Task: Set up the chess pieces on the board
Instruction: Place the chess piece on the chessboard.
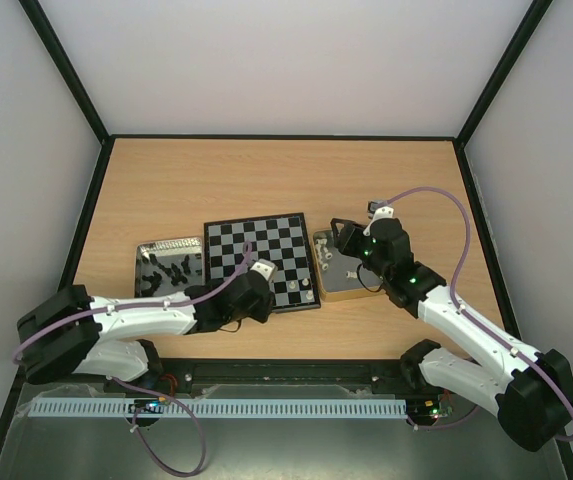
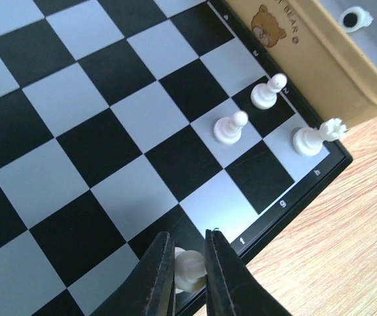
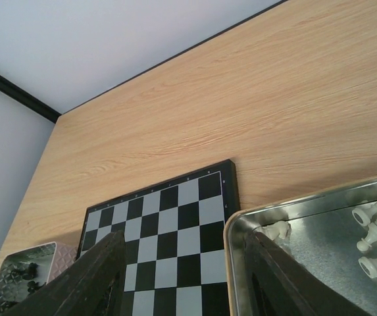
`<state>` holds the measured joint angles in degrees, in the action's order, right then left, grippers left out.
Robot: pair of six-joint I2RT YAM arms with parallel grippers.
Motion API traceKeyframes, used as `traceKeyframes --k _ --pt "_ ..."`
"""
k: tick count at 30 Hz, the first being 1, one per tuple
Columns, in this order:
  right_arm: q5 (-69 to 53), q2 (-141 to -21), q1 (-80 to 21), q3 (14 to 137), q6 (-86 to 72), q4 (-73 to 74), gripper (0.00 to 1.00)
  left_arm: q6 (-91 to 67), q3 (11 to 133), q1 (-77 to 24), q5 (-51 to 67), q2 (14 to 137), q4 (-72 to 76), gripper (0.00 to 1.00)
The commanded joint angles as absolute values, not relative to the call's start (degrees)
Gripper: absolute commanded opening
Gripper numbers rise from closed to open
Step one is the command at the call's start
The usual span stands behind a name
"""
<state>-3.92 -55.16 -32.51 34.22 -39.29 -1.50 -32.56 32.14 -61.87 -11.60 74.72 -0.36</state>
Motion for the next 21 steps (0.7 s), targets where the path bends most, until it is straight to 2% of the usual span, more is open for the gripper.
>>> traceKeyframes --k 1,8,14,21 --pt "-2.53 -55.28 -32.26 33.58 -39.85 -0.87 0.48 -33.19 30.05 -62.36 -12.2 75.51 2.43 0.13" --pt "-2.72 -55.62 -32.26 33.79 -39.96 -0.97 0.49 -33.13 29.78 -62.37 -12.92 76.31 3.62 0.13" --pt "-2.74 -55.63 -32.26 33.92 -39.99 -0.92 0.49 -32.7 29.73 -62.38 -13.4 76.73 3.83 0.18" --pt "-2.55 -54.49 -32.26 34.37 -40.42 -0.1 0.48 -33.34 34.07 -62.35 -12.64 73.44 -1.88 0.52"
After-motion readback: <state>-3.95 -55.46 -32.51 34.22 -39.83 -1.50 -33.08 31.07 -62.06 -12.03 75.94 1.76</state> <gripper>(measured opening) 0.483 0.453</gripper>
